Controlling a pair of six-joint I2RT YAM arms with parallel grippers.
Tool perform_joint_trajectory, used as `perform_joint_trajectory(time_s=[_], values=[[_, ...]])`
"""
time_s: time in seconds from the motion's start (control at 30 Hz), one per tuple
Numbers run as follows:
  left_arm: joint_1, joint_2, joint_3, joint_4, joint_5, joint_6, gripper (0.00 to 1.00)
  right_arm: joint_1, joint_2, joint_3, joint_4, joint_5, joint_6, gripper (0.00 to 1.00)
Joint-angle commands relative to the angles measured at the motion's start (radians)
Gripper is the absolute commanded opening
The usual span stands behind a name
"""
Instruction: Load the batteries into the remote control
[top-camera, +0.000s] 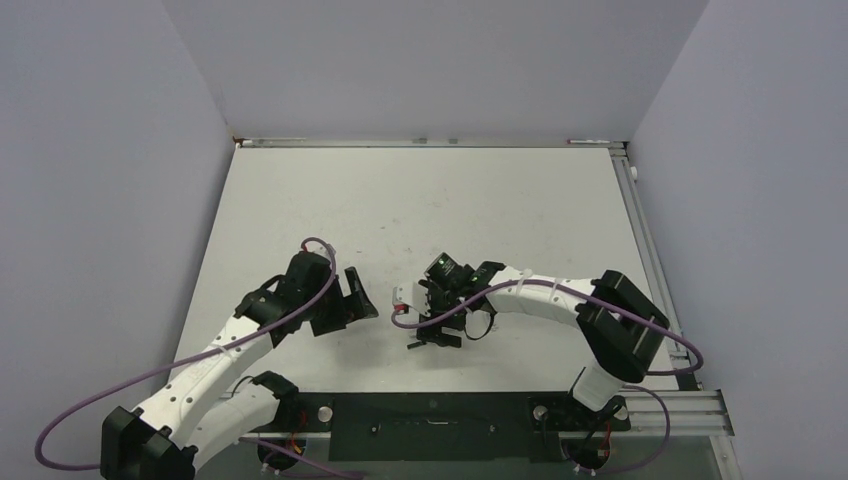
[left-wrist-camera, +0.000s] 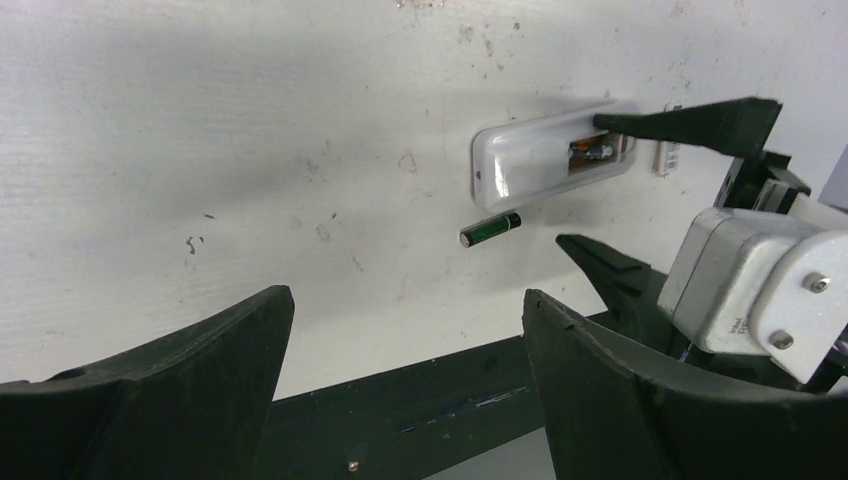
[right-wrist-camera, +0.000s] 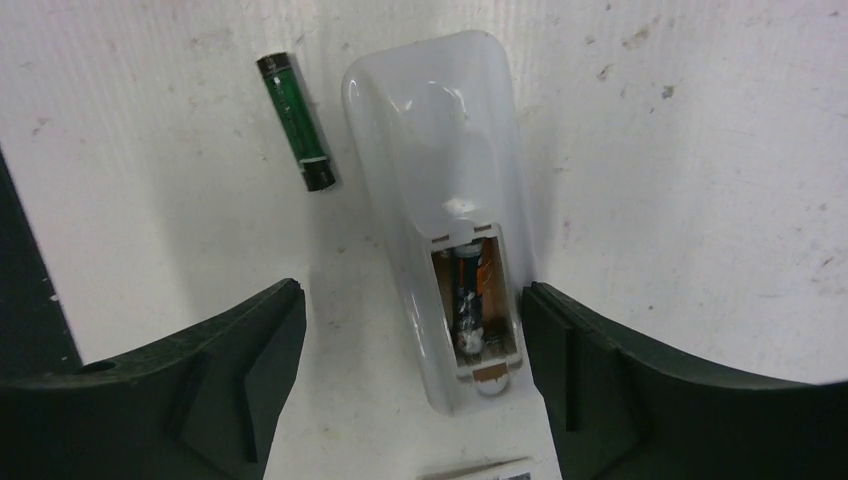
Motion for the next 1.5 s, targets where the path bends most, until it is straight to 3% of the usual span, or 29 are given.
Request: perform_joint_trajectory(time_s=[0.0,0.5,0.6,0.73,1.0,1.1,1.2,1.37,1.47], values=[[0.006,-0.032,-0.019,-0.021,0.032,0.011,0.82,-0.002,0.041,-0.005,0.095,-0.017,-0.082,0.77],[0.009,-0.061,-0.027,-0.029,0.036,0.009,0.83,0.038,0.184,0.024,0.224,0.001,-0.002,0.60],[0.009,-0.057,-0.022,-0.030,0.031,0.008,0.83,0.039,0.209,0.042,0.244,0.013,0.036,0.49],[0.010,-0.060,-0.003,-0.046,0.018,0.008,0.83,0.030,0.212,0.068,0.271,0.046,0.090,0.10],[0.016,-0.067,0.025,-0.067,0.003,0.008,0.83,-0.033,-0.007,0.034,0.488,0.110,0.272,0.08],[0.018,-0.060,0.039,-0.068,-0.001,0.010,0.83,-0.039,-0.114,0.001,0.644,0.144,0.364,0.08],[0.019,-0.059,0.055,-0.068,-0.004,0.012,0.83,-0.046,-0.244,-0.079,0.907,0.179,0.461,0.08],[0.024,-0.057,0.073,-0.066,-0.011,0.018,0.83,-0.078,-0.419,-0.253,1.476,0.201,0.672,0.08],[0.027,-0.052,0.081,-0.061,-0.006,0.022,0.83,-0.128,-0.437,-0.280,1.798,0.236,0.894,0.08]])
